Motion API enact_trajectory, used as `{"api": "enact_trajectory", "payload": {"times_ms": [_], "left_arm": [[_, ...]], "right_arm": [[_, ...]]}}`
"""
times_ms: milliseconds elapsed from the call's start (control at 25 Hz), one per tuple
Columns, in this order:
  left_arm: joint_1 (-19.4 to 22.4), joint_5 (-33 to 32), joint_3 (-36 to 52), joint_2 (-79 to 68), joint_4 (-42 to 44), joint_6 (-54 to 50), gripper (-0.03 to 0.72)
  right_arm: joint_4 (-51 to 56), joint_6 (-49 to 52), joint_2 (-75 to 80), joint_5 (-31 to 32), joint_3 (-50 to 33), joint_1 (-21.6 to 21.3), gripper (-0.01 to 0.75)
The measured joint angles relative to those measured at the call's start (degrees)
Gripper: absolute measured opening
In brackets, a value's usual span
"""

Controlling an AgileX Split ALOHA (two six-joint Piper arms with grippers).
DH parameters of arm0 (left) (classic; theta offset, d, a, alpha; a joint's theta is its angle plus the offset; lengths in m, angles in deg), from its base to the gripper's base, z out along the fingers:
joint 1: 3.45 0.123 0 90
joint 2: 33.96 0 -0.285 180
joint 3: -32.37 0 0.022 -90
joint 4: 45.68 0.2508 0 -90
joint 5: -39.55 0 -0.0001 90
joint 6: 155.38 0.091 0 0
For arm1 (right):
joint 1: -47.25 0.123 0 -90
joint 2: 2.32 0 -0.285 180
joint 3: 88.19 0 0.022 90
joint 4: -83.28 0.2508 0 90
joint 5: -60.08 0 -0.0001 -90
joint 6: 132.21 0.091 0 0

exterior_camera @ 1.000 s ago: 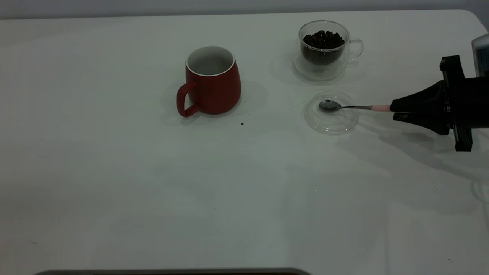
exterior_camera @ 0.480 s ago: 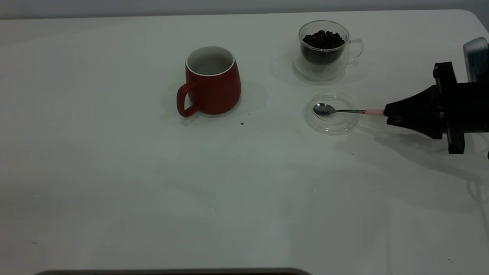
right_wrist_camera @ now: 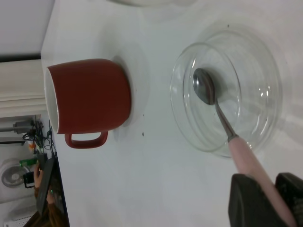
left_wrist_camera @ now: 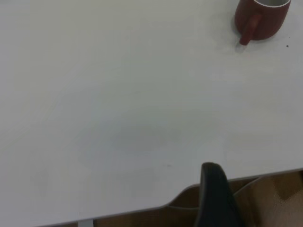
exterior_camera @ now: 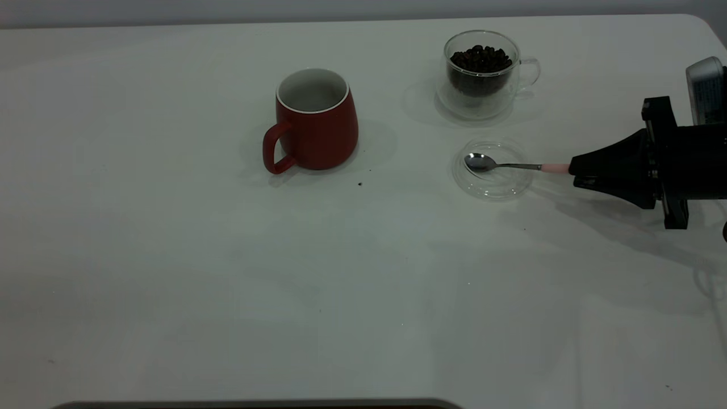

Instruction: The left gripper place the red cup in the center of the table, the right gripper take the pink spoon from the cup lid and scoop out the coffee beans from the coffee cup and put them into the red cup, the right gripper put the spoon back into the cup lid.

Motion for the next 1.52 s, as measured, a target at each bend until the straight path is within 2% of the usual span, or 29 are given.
{"api": "enact_trajectory", "payload": {"times_ms": [80,360,480,720,1000,1120,1320,1520], "left_arm": [[0.0,0.0,0.0,0.0,0.0,0.0,0.492],[0.0,0.0,0.0,0.0,0.0,0.05,0.492],[0.0,0.0,0.0,0.0,0.0,0.05,0.492],[0.0,0.0,0.0,0.0,0.0,0.05,0.492],[0.0,0.0,0.0,0.0,0.0,0.05,0.492],[0.0,0.0,0.0,0.0,0.0,0.05,0.492],[0.0,0.0,0.0,0.0,0.0,0.05,0.492],[0.0,0.0,0.0,0.0,0.0,0.05,0.492]], "right_arm": [[0.0,0.0,0.0,-0.13,0.0,0.0,0.178],[0.0,-0.02,0.0,0.29,0.0,0.0,0.467],[0.0,-0.07,0.0,0.66,0.0,0.0,0.539],[-4.81,3.39,-0.07,0.42,0.0,-1.1,0.562],[-24.12,18.31,-8.85,-1.49,-0.92,-7.76,0.561],[-33.16,26.29,-17.68,-4.49,-2.65,-8.31,0.561],[-50.82,45.01,-36.86,-7.04,-4.99,-5.53,0.561],[-69.58,63.79,-57.93,-4.18,-6.19,2.12,0.561]]}}
